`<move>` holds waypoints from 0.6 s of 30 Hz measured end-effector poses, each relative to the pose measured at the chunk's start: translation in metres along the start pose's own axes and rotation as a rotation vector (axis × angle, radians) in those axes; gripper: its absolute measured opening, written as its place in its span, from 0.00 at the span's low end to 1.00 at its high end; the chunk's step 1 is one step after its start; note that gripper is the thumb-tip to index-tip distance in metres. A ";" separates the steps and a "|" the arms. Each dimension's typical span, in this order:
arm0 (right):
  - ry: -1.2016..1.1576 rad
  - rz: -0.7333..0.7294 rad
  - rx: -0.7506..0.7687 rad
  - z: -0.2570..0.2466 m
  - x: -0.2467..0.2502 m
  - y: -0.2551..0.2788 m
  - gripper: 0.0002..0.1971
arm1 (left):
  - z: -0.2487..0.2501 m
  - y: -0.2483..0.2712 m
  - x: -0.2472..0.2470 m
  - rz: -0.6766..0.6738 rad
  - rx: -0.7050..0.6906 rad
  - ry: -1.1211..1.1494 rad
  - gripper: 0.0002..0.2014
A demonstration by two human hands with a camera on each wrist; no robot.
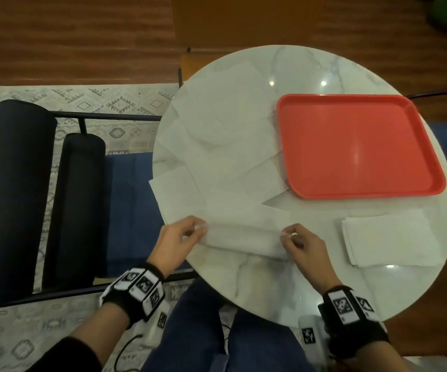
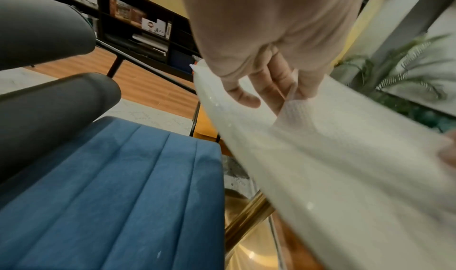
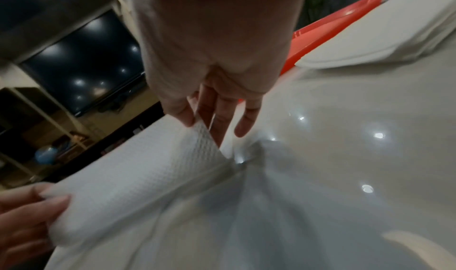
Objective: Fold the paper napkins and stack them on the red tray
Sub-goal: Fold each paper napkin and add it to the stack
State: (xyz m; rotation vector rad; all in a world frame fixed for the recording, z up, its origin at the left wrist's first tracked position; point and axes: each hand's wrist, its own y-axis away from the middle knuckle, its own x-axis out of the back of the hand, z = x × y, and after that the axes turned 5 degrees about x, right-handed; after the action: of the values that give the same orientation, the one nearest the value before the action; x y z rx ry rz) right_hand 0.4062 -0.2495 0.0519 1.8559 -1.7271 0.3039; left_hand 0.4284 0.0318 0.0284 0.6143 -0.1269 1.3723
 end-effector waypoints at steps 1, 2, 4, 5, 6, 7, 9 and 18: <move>0.014 0.027 -0.010 0.000 0.001 -0.007 0.04 | 0.005 -0.009 -0.002 0.010 0.033 0.019 0.07; 0.041 0.049 -0.019 0.001 0.001 -0.015 0.05 | 0.011 -0.017 -0.004 0.009 0.066 0.037 0.05; 0.106 0.076 -0.035 0.003 0.002 -0.029 0.05 | 0.018 -0.032 -0.007 0.000 0.110 0.034 0.04; 0.134 0.084 -0.045 0.004 0.001 -0.034 0.05 | 0.020 -0.039 -0.008 -0.006 0.115 0.015 0.06; 0.157 0.092 -0.055 0.006 0.001 -0.038 0.05 | 0.022 -0.045 -0.009 -0.007 0.119 -0.004 0.08; 0.171 0.103 -0.064 0.007 0.000 -0.042 0.05 | 0.023 -0.049 -0.010 -0.005 0.128 -0.026 0.09; 0.170 0.125 -0.093 0.007 -0.001 -0.047 0.06 | 0.025 -0.055 -0.013 0.011 0.153 -0.041 0.12; 0.555 0.162 0.119 -0.019 -0.026 -0.018 0.24 | 0.014 -0.010 -0.035 0.091 -0.314 -0.574 0.29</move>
State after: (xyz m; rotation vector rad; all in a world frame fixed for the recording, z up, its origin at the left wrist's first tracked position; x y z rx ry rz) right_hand 0.4242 -0.2177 0.0491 1.5143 -1.4865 0.9095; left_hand 0.4335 -0.0062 0.0216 0.7260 -0.8247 1.1960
